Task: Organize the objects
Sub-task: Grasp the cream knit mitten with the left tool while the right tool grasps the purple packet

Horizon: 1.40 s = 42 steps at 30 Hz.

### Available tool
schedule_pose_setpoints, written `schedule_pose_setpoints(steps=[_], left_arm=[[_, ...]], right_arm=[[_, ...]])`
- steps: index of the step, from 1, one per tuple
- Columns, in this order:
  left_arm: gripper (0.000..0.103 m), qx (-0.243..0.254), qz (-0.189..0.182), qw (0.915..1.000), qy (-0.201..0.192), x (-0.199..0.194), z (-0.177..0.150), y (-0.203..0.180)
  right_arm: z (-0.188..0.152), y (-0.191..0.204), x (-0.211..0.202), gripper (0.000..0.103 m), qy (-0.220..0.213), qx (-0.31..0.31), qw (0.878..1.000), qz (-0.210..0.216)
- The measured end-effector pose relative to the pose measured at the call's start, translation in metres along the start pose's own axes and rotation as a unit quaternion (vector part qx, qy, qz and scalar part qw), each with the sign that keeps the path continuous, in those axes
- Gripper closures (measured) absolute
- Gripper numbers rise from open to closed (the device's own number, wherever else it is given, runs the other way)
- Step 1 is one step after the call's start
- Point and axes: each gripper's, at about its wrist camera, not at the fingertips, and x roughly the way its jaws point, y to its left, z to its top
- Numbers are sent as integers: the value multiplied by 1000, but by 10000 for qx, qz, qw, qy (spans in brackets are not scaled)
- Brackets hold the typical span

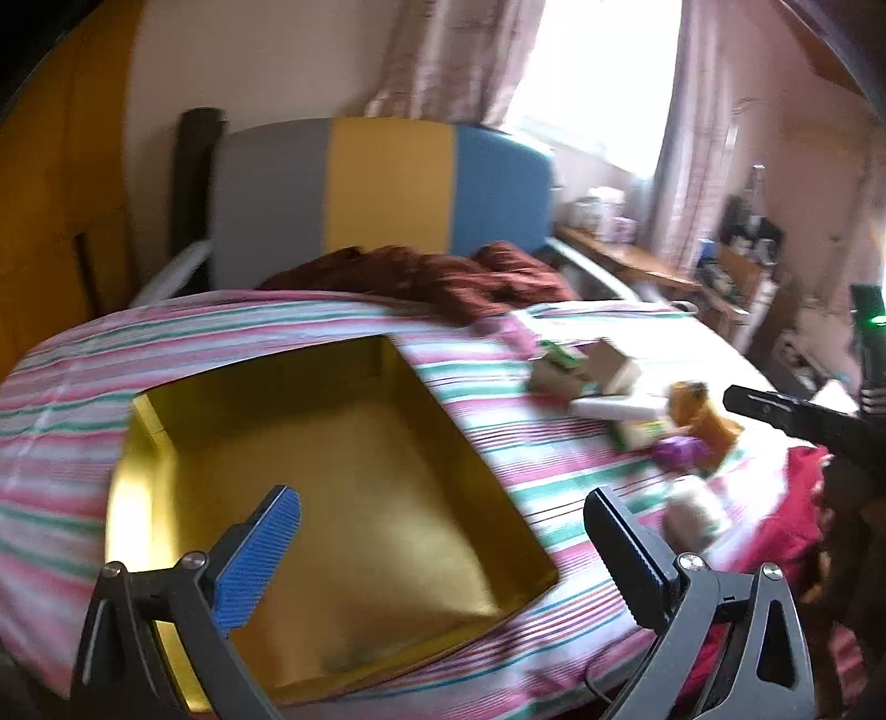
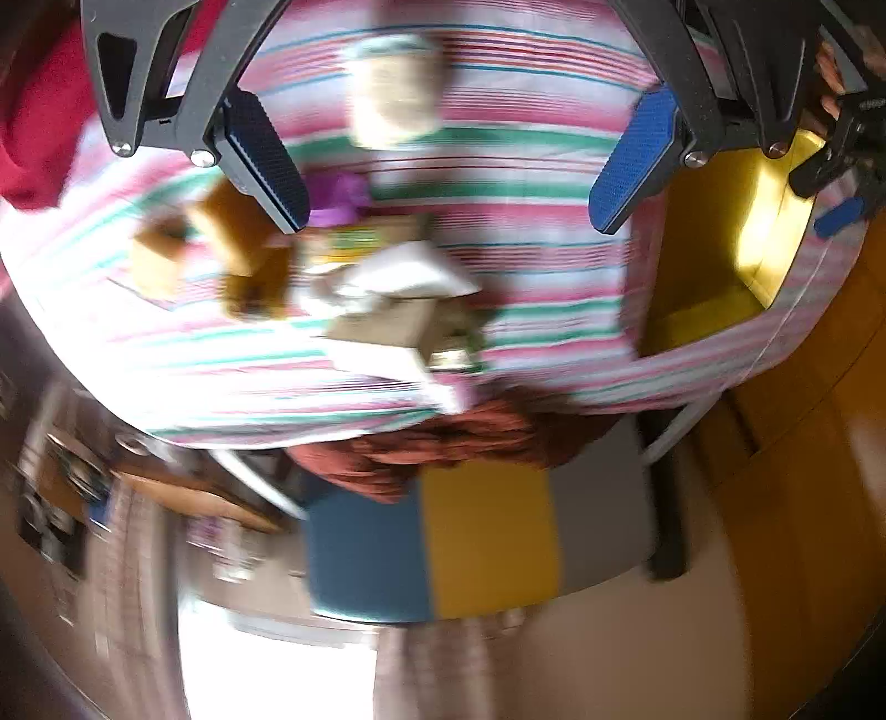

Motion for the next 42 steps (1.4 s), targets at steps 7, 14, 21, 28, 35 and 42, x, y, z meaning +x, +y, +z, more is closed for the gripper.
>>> schedule_pose_setpoints(steps=[7,14,21,28,35,42], left_arm=[[0,756,-672,9941,387,41,19,-66],[1,992,-1495,9767,1179,100,19,-127],[7,1332,-1998,9576,1594,132,2,-185],[48,1348,-2010,9483,2052,169,-18,-208],[50,1077,-2142,9520,1901,155,-20,-173],[51,1189,-2044,9557,1753,139,-27,-150]], right_arm=[[4,-69,-26,0,-27,640,9970,-434],[-7,-91,-47,0,206,297,9977,-565],[-14,-110,-38,0,454,454,9962,-589],[-7,-105,-18,2,712,336,9965,-263],[7,-77,34,15,1533,-112,9866,555],[10,-53,108,17,2483,-503,9664,436]])
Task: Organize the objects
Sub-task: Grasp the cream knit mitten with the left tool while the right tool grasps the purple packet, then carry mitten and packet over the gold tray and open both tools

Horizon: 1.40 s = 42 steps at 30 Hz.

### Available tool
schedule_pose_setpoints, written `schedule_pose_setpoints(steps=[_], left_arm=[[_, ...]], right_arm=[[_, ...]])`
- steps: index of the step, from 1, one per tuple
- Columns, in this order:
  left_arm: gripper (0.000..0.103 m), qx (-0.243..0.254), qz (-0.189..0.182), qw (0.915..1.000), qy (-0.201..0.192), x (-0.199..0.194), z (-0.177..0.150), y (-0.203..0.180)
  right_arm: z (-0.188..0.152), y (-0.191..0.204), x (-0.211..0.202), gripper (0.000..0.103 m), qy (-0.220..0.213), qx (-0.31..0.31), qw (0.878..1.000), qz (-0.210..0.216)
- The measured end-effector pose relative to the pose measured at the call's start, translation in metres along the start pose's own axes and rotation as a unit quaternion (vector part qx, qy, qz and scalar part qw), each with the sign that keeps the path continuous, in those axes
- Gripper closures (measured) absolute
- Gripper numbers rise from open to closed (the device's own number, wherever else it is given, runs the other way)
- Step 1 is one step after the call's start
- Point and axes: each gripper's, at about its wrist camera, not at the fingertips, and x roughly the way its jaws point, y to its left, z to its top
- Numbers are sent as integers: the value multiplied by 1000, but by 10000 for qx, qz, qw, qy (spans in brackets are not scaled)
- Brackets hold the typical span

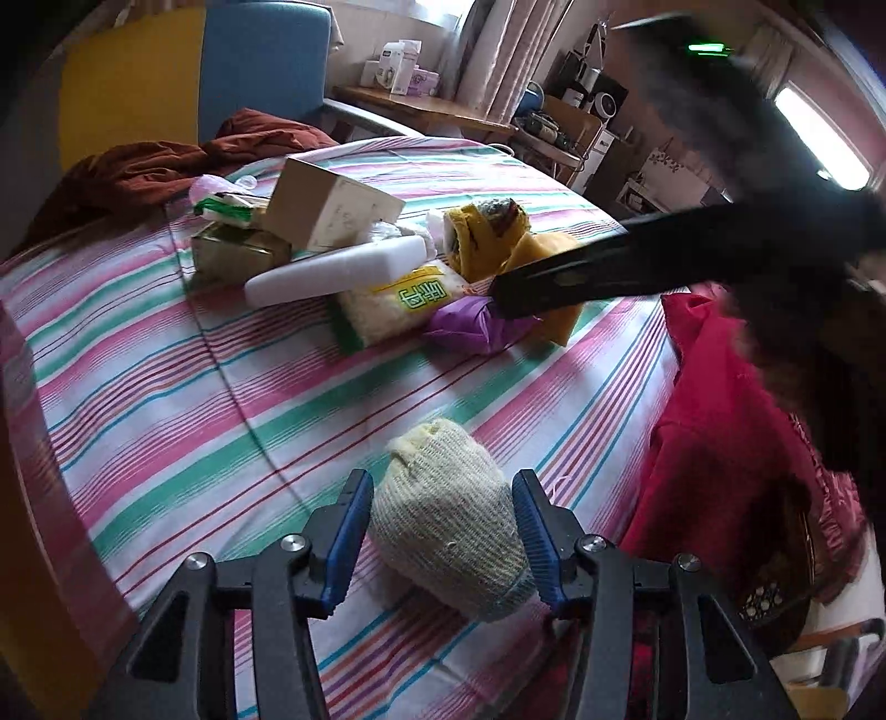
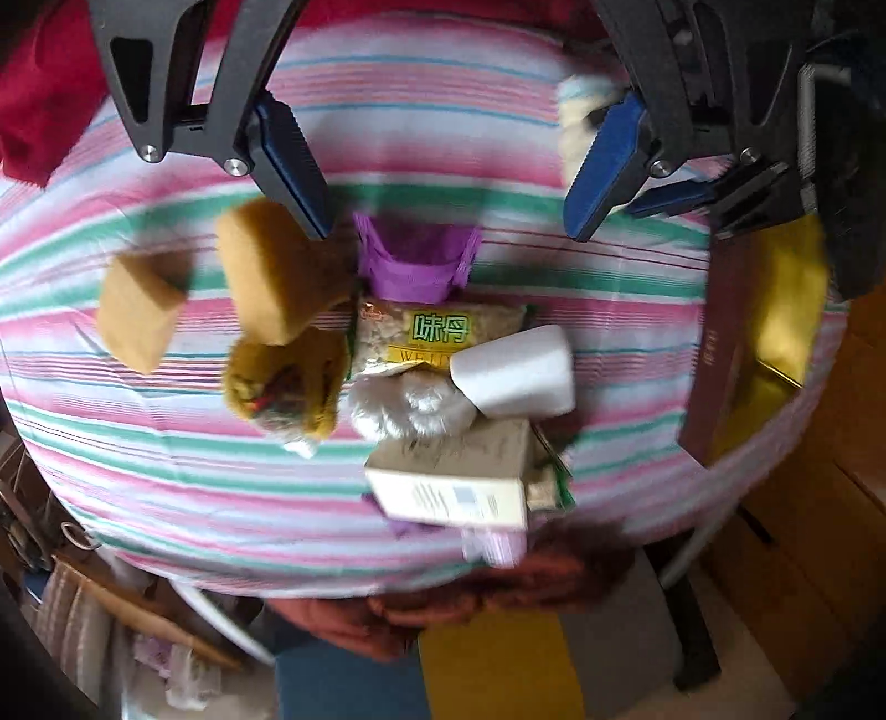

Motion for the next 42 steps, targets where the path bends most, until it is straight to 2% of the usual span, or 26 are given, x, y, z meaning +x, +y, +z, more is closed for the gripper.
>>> schedule_pose_setpoints(steps=[2,5,8,9,13,15,18,22,27,28,30,34,38,42], left_arm=[[51,-57,-35,10000,-22,-5,-3,3],[51,-125,-72,9999,-32,-8,-6,6],[51,-114,-81,9999,-55,-12,-7,7],[51,-116,-88,9999,-65,-14,-9,8],[52,-84,-82,9999,-97,-14,-8,6],[53,-56,-62,9999,-121,-17,-9,4],[54,15,-42,9998,-169,-21,-10,1],[54,23,-107,9995,-286,-34,-11,-2],[54,-188,-99,9975,-680,-74,-11,7],[54,-253,-47,9966,-778,-84,-12,12],[54,-440,124,9939,-1003,-106,-17,25],[54,-883,705,9837,-1397,-152,-36,65],[54,-1368,1374,9682,-1579,-189,-68,107],[53,-1810,1990,9519,-1464,-207,-102,143]], right_arm=[[8,-4,16,18,218,68,9995,-232],[14,-8,35,20,461,132,9984,-314],[16,-8,46,34,543,137,9978,-352],[14,-6,48,46,591,80,9977,-323],[4,4,43,55,621,-205,9972,-361],[-5,6,38,57,614,-274,9969,-418],[-17,6,26,58,466,-242,9982,-302],[-30,12,-5,58,-13,-215,9997,-133],[-24,39,-40,58,-626,-442,9970,144],[-23,52,-47,58,-756,-541,9954,236],[0,68,-49,58,-889,-683,9929,395],[18,126,-50,58,-1111,-1087,9839,879],[32,188,-29,58,-960,-1474,9761,1277],[42,247,-5,58,-716,-1805,9691,1523]])
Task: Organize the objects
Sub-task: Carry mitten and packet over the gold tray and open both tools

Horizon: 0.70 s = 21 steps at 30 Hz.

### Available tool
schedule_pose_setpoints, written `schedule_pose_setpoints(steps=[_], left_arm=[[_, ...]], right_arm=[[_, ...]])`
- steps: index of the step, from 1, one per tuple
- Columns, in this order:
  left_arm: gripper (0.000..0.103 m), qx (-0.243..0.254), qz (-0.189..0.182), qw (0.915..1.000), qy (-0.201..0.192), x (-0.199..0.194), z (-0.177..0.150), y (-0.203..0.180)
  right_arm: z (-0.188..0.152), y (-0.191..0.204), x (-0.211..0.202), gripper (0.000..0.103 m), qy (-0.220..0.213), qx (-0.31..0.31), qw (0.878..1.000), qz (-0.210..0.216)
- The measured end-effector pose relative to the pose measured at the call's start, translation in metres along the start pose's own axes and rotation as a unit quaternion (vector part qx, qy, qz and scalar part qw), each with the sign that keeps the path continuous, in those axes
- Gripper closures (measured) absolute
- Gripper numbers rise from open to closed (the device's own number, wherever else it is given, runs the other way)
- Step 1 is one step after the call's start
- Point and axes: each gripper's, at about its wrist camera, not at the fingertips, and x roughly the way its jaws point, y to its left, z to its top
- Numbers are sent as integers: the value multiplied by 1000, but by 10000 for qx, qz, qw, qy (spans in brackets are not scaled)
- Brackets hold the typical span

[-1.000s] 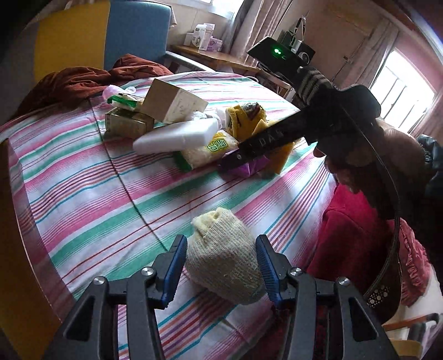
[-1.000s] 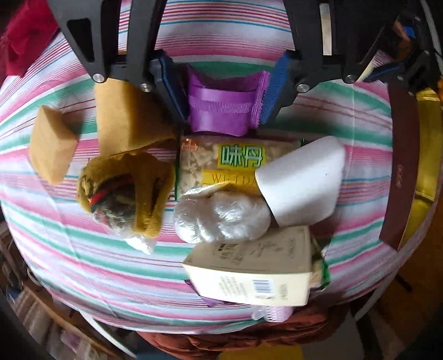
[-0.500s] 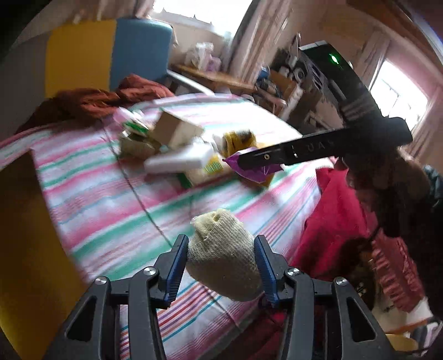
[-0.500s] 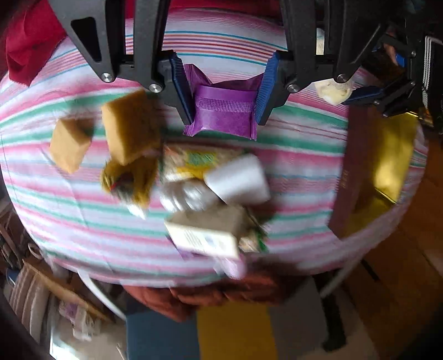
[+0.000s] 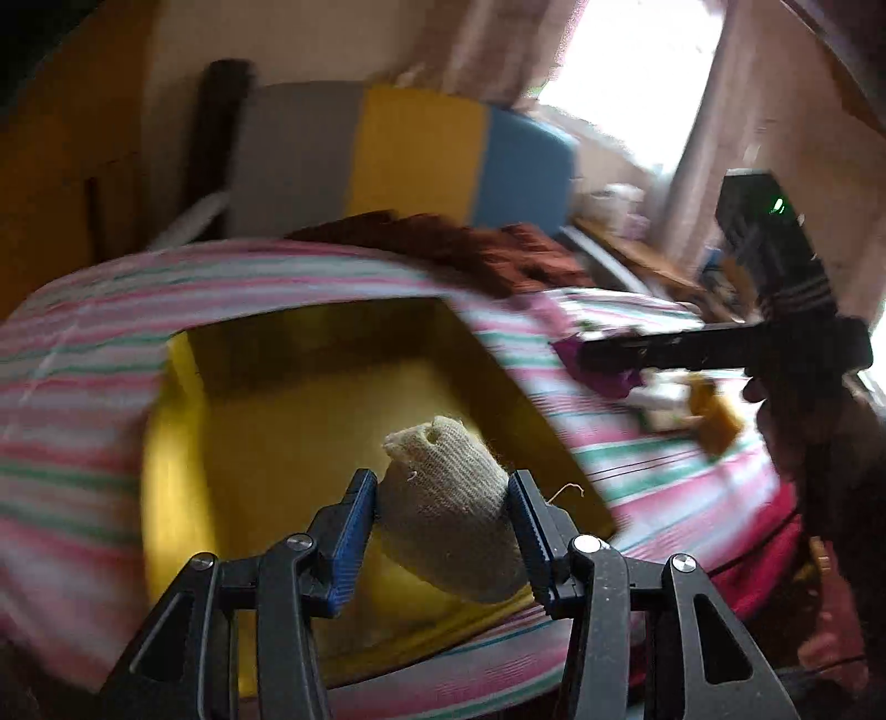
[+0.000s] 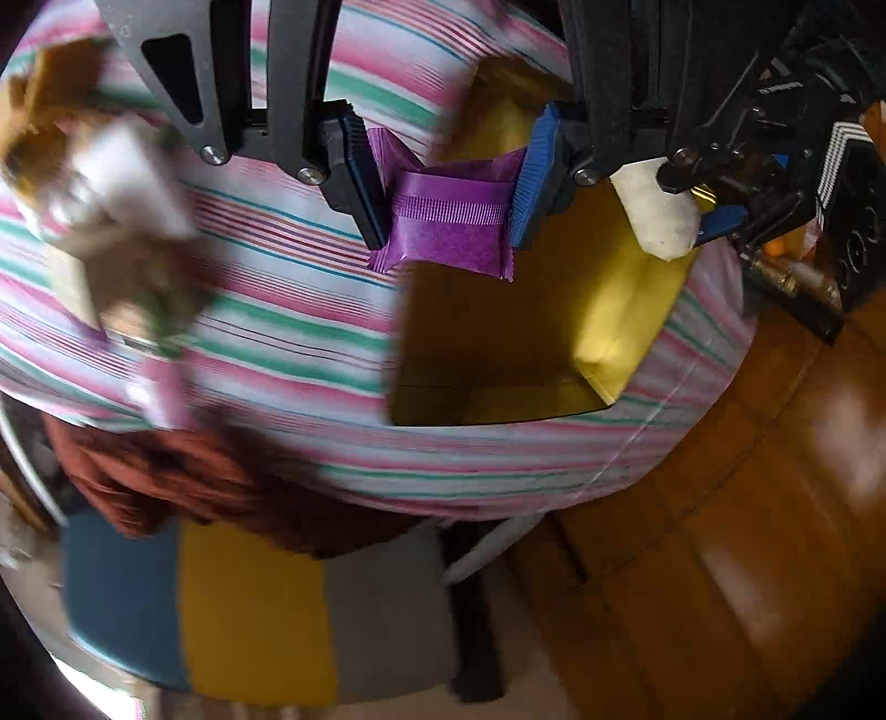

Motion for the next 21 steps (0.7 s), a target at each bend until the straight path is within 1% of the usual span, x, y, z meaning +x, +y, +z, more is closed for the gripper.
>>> schedule_pose_setpoints(steps=[2,4,6,7,9,10,12,16,19,21], left_arm=[[53,-144,225,9996,88,-1,-10,19],[49,-254,405,9988,114,-3,-16,34],[35,-400,586,9974,109,-5,-22,46],[31,-479,659,9966,78,-8,-23,50],[24,-594,783,9952,13,-13,-24,54],[22,-601,834,9947,-26,-16,-24,57],[16,-584,980,9934,-129,-22,-25,57],[14,-613,1007,9926,-293,-28,-20,54],[14,-638,1102,9911,-385,-30,-13,47],[14,-665,1106,9906,-460,-32,-9,45]], right_arm=[[13,17,22,58,97,-40,9999,132],[26,33,39,55,107,-33,9995,306],[40,43,47,49,-99,107,9986,517],[49,46,48,46,-231,256,9974,637],[56,50,47,41,-396,338,9971,551],[57,51,45,38,-442,325,9973,481],[52,51,44,32,-472,279,9978,375],[35,50,44,30,-408,171,9990,86],[17,47,40,27,-465,93,9988,-136],[5,49,37,27,-517,-31,9983,-285]])
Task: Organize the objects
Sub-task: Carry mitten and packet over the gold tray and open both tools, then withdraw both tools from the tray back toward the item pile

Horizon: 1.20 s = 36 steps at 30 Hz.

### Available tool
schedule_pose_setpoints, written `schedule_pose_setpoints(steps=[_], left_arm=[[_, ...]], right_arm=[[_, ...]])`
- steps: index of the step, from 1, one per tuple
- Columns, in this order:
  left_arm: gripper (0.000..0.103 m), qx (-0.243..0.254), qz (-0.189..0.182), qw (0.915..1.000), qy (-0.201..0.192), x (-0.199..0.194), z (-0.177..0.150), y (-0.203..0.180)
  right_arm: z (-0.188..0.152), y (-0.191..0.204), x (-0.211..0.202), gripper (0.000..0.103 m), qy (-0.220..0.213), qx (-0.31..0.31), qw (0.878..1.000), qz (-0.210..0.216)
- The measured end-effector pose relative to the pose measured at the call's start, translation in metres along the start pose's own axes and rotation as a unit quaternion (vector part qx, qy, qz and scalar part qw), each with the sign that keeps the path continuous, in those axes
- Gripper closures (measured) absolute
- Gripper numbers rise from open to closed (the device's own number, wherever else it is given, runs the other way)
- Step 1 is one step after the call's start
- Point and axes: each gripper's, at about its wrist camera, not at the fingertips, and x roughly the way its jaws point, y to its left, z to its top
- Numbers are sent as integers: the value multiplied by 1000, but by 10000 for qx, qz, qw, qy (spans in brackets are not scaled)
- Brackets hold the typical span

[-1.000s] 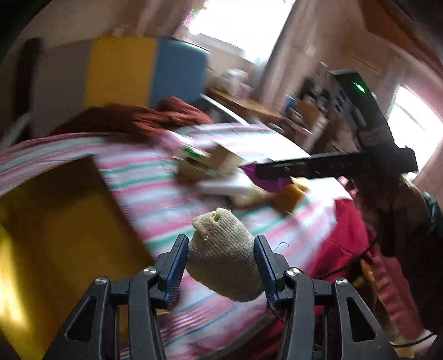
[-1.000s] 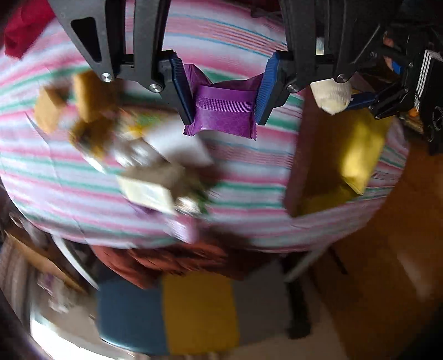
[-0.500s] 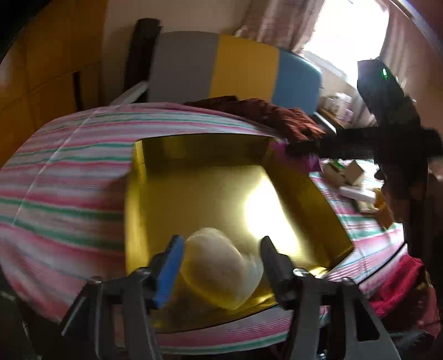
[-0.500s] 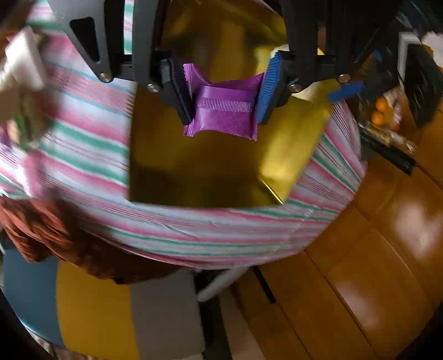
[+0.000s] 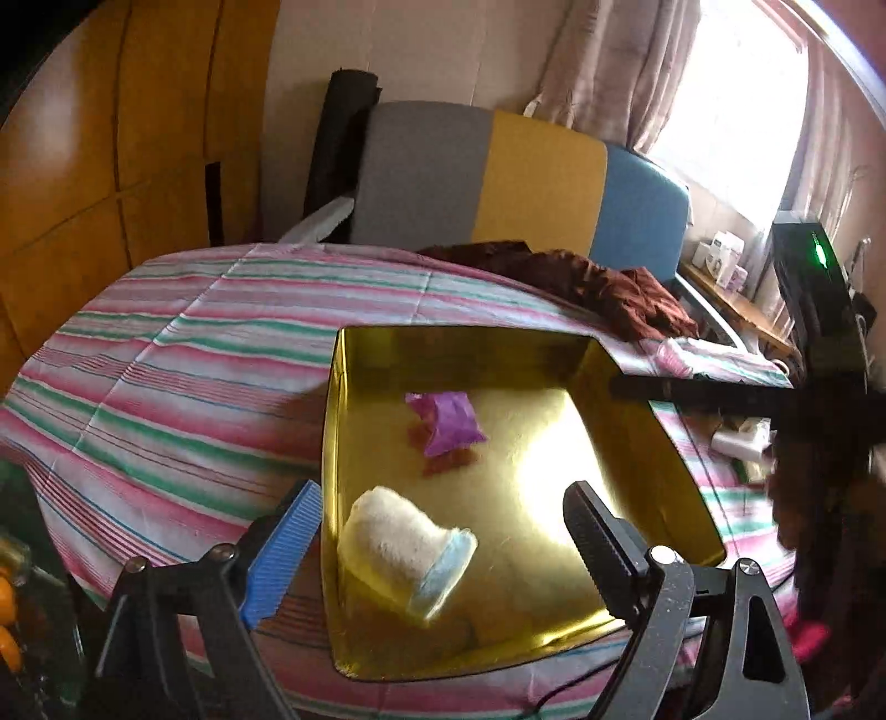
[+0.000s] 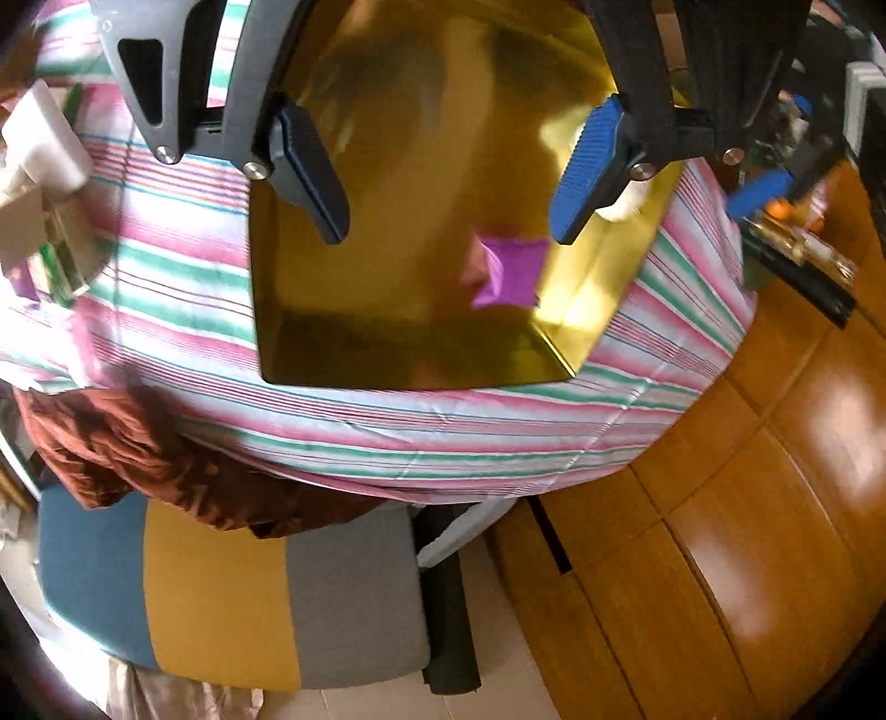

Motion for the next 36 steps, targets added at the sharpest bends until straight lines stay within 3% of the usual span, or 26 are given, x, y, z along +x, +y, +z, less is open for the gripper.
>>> schedule_pose_setpoints(steps=[11,18,36], left_arm=[[10,16,426,9989,-179,-11,13,-12],[4,140,579,9980,-230,-15,12,-22],[1,405,123,9991,4,-6,12,-59]], right_arm=[[-36,14,-30,27,-370,-461,9971,-473],[-48,15,-44,20,-553,-531,9949,-650],[-80,-53,-74,19,-582,259,9910,-1175]])
